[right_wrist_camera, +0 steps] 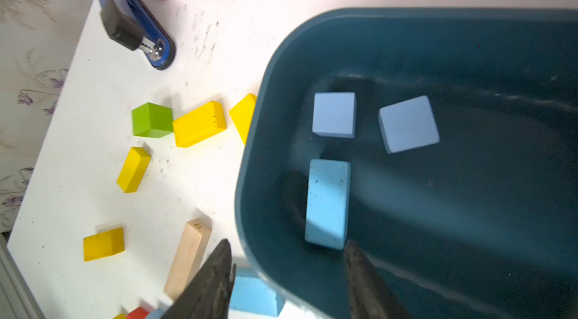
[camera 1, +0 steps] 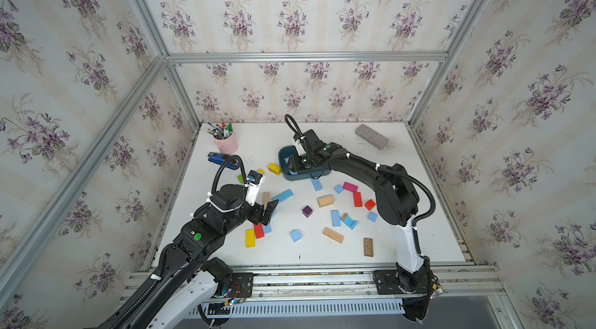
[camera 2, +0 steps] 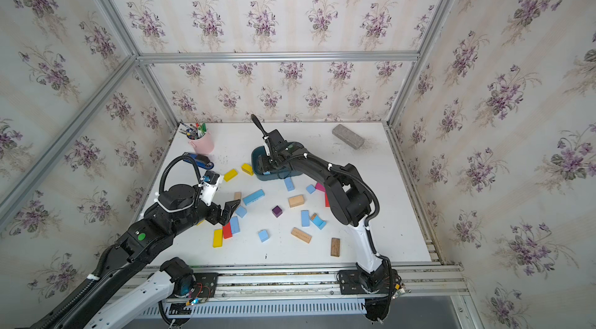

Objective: Pick out the blue building blocks
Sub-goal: Place the building block in the storage box, then pick up the building block from the center of the board.

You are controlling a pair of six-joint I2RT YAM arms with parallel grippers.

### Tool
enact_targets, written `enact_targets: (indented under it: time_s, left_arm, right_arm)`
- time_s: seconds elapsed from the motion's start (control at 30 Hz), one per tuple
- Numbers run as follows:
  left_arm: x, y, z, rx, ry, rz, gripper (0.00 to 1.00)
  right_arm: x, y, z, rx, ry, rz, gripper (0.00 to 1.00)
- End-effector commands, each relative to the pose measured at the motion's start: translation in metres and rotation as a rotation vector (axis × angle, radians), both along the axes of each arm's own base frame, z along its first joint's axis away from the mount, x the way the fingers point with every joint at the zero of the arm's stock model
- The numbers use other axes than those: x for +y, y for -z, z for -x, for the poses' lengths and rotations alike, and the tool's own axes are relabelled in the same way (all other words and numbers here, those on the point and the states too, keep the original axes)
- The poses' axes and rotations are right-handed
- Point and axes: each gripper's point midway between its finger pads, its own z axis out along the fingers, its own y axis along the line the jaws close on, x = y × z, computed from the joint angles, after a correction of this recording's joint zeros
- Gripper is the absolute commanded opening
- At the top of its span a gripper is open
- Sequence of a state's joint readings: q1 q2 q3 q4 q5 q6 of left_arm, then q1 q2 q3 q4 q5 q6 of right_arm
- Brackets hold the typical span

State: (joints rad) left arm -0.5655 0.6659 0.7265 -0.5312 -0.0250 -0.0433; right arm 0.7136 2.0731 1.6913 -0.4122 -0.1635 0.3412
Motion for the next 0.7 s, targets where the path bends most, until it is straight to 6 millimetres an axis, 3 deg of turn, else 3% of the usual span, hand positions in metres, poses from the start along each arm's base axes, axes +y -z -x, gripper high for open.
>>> enact_targets:
  time_s: [0.0,0.33,0.67]
  left_arm:
    - [0.000,0.003,-0.001,0.004,0.000,-0.011,0.99]
    - [-0.008,0.023,-0.004,0.110,0.018,-0.049,0.99]
    - [-0.015,0.069,-0.012,0.407,-0.006,-0.188,0.99]
  right_arm:
    - [-0.005,-0.032,0.002,-0.074,0.015,-0.044,0.59]
    - [-0.057,-0.077,0.065,-0.182,-0.032,-0.069,0.82]
    - [-0.114,-0.074,0.149,-0.236,-0.116,-0.141,0.91]
